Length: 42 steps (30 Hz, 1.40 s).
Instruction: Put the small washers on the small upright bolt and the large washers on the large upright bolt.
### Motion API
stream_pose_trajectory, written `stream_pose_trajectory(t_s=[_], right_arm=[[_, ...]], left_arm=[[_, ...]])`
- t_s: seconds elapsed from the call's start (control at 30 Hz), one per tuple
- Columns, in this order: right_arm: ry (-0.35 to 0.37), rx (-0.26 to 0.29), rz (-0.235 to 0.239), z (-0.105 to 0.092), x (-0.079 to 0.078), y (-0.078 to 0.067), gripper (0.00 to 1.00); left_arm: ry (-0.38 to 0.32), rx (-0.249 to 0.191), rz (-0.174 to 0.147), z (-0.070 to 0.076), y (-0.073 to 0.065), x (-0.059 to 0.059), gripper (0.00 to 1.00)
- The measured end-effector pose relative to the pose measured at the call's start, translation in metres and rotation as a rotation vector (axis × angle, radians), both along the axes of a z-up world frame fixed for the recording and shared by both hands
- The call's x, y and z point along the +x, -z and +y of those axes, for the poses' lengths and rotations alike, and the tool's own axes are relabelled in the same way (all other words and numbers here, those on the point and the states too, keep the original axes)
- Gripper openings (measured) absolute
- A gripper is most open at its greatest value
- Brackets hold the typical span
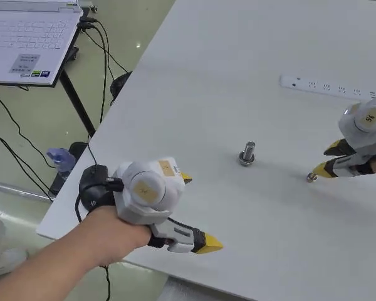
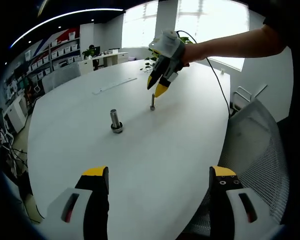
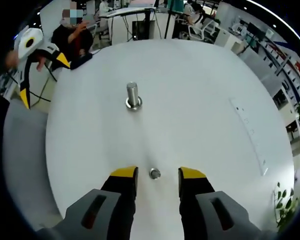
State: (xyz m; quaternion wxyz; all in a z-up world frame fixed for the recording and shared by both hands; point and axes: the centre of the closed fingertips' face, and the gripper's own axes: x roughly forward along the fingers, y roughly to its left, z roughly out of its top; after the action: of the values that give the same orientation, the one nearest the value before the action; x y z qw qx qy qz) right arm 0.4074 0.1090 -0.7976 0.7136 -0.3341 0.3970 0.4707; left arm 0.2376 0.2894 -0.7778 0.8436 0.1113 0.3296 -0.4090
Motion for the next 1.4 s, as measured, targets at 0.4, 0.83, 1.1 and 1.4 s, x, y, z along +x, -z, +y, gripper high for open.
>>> stream_pose_trajectory(t_s=[0.4,0.83,1.1,1.4], right_arm=[[0.1,0.231,-0.057,-0.014,-0.019,-0.046,0.42],[0.232,0.489,-0.096,-0.036,-0.052,-0.084,0.54],[0.3,0.548,-0.106,-0.05,-0.072,-0.085,0.65],[0.322,0.599,-0.082,-0.056,-0.099,-0.07,0.77]], left_arm=[[-0.022,-0.006,-0.004,0.001,-0.002,0.0,0.82],[-0.063,-0.041,-0.024,-0.001,-0.015,0.005,0.82],[-0.122,-0.1,-0.021,0.0,-0.024,0.006,0.82],[-0.148,-0.121,-0.037,0.001,-0.031,0.004,0.83]])
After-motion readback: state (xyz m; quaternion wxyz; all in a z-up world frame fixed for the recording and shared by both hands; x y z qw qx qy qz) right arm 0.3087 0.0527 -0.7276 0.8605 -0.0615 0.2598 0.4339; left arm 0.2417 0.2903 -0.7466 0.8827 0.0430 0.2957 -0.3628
